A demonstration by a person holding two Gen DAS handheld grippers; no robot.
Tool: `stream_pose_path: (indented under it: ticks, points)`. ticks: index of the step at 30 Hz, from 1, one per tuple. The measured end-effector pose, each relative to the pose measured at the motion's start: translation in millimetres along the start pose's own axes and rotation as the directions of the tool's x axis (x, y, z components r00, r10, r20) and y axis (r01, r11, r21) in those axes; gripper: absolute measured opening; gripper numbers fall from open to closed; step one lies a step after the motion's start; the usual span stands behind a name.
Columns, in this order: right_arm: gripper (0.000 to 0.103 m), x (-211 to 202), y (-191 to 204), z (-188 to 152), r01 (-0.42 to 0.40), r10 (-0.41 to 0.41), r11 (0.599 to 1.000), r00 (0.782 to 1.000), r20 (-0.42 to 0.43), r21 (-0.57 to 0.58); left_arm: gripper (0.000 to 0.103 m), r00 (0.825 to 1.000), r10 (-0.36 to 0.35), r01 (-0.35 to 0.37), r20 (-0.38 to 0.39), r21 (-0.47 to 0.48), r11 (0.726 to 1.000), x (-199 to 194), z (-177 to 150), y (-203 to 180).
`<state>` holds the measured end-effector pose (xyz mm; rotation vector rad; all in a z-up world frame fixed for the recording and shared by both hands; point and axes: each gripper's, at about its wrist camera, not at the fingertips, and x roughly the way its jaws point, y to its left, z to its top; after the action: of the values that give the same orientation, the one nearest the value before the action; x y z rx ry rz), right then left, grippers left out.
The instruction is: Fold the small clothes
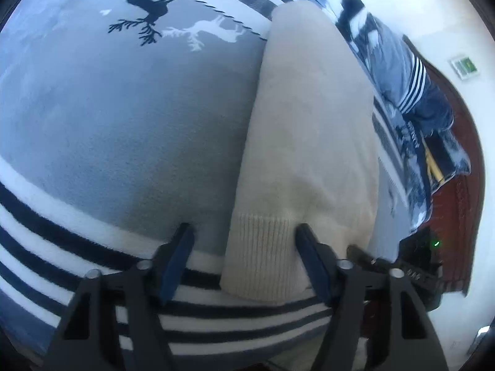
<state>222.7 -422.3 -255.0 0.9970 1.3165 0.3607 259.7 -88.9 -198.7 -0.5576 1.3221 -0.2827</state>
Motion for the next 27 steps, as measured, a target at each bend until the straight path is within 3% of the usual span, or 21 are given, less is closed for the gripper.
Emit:
stream_pose_path:
  ticks: [1,2,4,8,12,15,17,18,20,22,24,25,27]
  points:
    - [0.015,-0.9,-1.2,-0.5,-0.007,0.007,1.0,1.0,0.0,0.01,0.026,0.999,-0.037,0.037,-0.016,-0.006,0.999,0.2,0.9,-0.6]
    - [0.012,-0.8,-1.0,-1.0,-0.011,0.011,1.0,1.0,0.002,0.011,0.025,0.998,-0.049,0.048,-0.025,-0.012,0.999,-1.5,1.4,-2.3]
    - [0.008,-5.2,2.3,-4.2,-0.009,0.009,1.0,1.0,0.008,-0.012,0.013,0.999,-0.047,0.047,-0.014,0.001,0.999,-8.3,1.2,-6.3]
    - [0.007,-18.6,19.2,-14.5,-0.047,0.05,0.997,0.998,0.04,-0.053,0.011,0.991,-0.131,0.129,0.034,0.039,0.991,-49.3,-0.9,-19.1]
    - [0.007,-43.3,37.4,-42.5,-0.106,0.112,0.99,0.992,0.058,-0.098,0.011,0.99,-0.139,0.135,0.034,0.097,0.986,-82.0,-13.7,-22.6]
    - [0.007,-41.5,37.9,-70.7,-0.063,0.067,0.991,0.997,0.028,-0.115,0.011,0.999,-0.033,0.032,0.001,0.162,0.986,-76.1,-29.6,-12.7]
    - [0.007,-19.0,27.7,-82.0,-0.004,0.0,0.995,0.999,-0.038,-0.099,0.012,0.998,0.056,-0.051,-0.028,0.165,0.985,-54.4,-43.1,9.1]
    - [0.007,-3.0,23.7,-84.8,0.059,-0.07,0.99,0.994,-0.082,-0.126,0.015,0.995,0.09,-0.083,-0.035,0.153,0.985,-45.0,-45.3,17.1]
    - [0.012,20.4,18.2,-87.0,0.137,-0.158,0.979,0.978,-0.137,-0.152,0.03,0.996,0.08,-0.078,-0.024,0.081,0.994,-38.6,-49.4,29.6]
    - [0.017,13.8,23.5,-88.6,0.082,-0.104,0.984,0.985,-0.137,-0.158,0.053,0.999,0.044,-0.044,-0.001,0.031,0.999,-47.8,-49.3,31.2]
    - [0.041,-1.8,38.7,-90.1,0.046,-0.072,0.973,0.991,-0.109,-0.225,0.054,0.999,0.027,-0.03,0.043,0.066,0.997,-60.3,-45.0,23.9]
    - [0.059,-9.3,47.0,-90.7,0.047,-0.071,0.963,0.994,-0.084,-0.265,0.055,0.996,0.047,-0.053,0.075,0.089,0.995,-69.2,-42.3,19.2]
    - [0.062,-21.7,64.9,-93.8,0.107,-0.121,0.929,0.992,-0.017,-0.354,0.062,0.99,0.046,-0.062,0.135,0.114,0.992,-87.6,-34.6,11.6]
